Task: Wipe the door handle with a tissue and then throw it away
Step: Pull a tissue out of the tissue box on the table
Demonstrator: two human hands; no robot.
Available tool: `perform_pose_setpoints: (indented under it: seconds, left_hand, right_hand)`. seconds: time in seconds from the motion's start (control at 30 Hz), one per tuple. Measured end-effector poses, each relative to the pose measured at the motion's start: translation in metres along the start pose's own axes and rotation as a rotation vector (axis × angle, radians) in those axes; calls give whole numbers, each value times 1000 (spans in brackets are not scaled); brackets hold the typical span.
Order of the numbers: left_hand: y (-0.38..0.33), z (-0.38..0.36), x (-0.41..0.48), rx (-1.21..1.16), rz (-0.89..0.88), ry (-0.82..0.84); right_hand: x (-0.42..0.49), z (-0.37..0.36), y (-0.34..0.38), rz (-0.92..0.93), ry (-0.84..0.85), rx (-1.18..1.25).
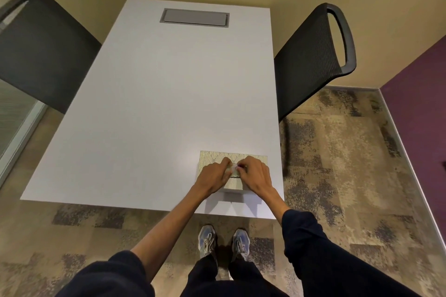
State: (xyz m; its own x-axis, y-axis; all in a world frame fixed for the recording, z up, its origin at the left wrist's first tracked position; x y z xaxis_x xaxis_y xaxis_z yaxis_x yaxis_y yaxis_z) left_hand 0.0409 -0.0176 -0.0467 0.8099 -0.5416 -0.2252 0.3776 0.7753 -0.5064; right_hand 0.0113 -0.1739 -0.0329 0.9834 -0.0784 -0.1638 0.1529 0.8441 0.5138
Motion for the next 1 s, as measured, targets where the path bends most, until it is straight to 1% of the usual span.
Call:
perform_pose_setpoints:
  seconds: [0.1, 0.27, 0.43, 0.57, 0.67, 0.73, 0.83, 0.9, 1.0]
  left_hand:
    - [0, -1, 2, 7, 12, -18]
    - [-3, -2, 5, -74, 47, -79]
    - [-8, 1, 8, -46, -6, -102]
    - [-12, -1, 6, -169, -23, -38]
    - [-14, -6, 6, -210, -37, -51]
    - [-13, -8, 8, -214, -25, -60]
    - [-8, -9, 10, -223, 43, -61]
    - [-5, -7, 10, -231, 68, -66]
    - [-3, -3, 10, -218, 71, -74]
  right_hand:
    - [0, 3, -2, -9, -10, 39]
    - [-7, 1, -6, 14, 7, 119]
    - [-11, -1, -13, -11, -26, 327]
    - [-11, -1, -18, -98, -79, 503]
    - [-14, 1, -17, -141, -99, 603]
    - [-15, 3, -13, -138, -109, 634]
    - [-14, 6, -11, -154, -193, 664]
    - [-10, 8, -10, -161, -219, 678]
    - [-7, 8, -10, -176, -257, 683]
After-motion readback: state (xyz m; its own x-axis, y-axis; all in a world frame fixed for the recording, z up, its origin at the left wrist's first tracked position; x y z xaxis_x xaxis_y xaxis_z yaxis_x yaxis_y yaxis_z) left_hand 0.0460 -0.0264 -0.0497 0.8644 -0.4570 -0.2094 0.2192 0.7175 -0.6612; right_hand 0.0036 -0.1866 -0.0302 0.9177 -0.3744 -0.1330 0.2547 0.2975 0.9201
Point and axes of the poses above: each hand's wrist, its own x-axis towards the middle knuckle, its own z-axis out of the back of the hand, y = z × x, the point moved 2 cm from there along x, towards the middle knuckle, and after that the axes turned 2 degrees about y, right-handed, at the moved point
